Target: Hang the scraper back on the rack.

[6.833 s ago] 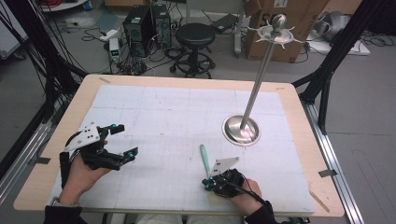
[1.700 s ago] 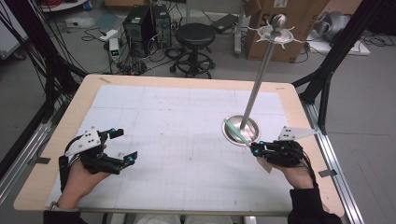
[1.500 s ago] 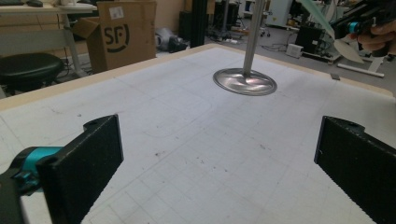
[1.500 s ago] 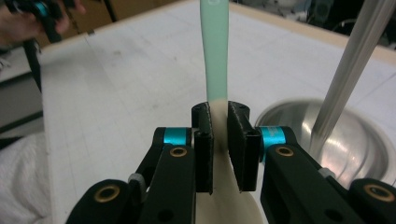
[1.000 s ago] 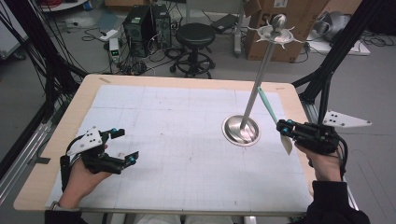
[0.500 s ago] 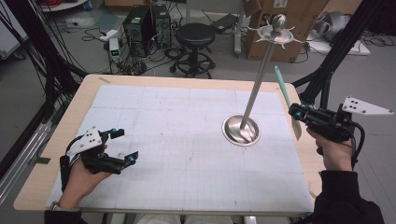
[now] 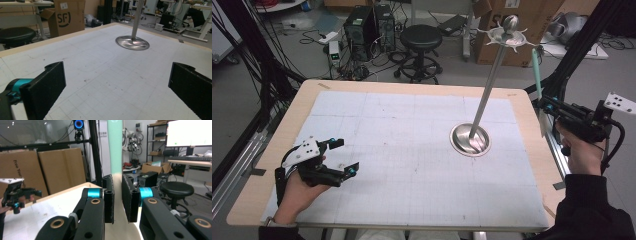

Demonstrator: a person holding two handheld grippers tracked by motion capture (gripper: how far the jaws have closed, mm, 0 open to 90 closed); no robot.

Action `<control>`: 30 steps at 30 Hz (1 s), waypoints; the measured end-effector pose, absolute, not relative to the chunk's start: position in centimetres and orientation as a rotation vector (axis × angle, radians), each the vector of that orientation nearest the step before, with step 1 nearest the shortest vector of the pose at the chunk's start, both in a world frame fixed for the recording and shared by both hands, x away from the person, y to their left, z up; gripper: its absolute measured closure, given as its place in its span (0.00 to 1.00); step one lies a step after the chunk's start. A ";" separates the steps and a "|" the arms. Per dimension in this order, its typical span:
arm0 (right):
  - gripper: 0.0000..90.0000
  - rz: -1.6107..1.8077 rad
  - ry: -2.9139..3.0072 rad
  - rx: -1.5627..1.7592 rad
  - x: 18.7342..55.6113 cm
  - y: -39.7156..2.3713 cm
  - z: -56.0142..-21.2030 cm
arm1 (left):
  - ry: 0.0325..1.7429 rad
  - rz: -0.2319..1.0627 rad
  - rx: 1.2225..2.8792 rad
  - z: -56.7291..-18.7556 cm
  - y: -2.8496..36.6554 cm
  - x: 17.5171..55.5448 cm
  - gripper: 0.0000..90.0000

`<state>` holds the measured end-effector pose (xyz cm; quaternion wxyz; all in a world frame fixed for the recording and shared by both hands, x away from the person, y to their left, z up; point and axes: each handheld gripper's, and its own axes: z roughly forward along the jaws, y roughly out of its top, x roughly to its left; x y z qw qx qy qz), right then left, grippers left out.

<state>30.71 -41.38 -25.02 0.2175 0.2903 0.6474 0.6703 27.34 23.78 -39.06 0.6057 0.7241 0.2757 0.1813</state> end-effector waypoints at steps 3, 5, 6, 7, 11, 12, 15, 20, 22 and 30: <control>0.90 1.860 1.769 0.804 30.8 -41.6 -24.8 | 0.639 0.419 1.677 -39.1 23.8 27.3 0.02; 0.90 1.859 1.758 0.820 31.0 -41.7 -24.8 | 0.639 0.418 1.677 -39.1 23.8 27.4 0.02; 0.90 1.861 1.756 0.826 31.1 -41.8 -24.8 | 0.640 0.418 1.677 -39.2 23.8 27.4 0.02; 0.90 1.861 1.752 0.831 31.2 -41.8 -24.8 | 0.640 0.417 1.678 -39.2 23.8 27.4 0.02; 0.90 1.863 1.743 0.844 31.5 -42.0 -24.8 | 0.640 0.417 1.677 -39.2 23.8 27.4 0.02; 0.90 1.864 1.746 0.844 31.5 -42.0 -24.8 | 0.641 0.416 1.676 -39.2 23.9 27.4 0.02; 0.90 1.868 1.750 0.848 31.7 -42.1 -24.8 | 0.644 0.416 1.675 -39.2 23.9 27.4 0.02; 0.90 1.876 1.762 0.842 31.7 -41.9 -24.9 | 0.646 0.415 1.676 -39.3 23.9 27.4 0.02; 0.90 1.877 1.760 0.846 31.8 -41.9 -25.0 | 0.645 0.415 1.676 -39.3 23.8 27.4 0.02; 0.90 1.895 1.753 0.861 32.1 -41.8 -25.3 | 0.648 0.414 1.677 -39.3 23.9 27.4 0.02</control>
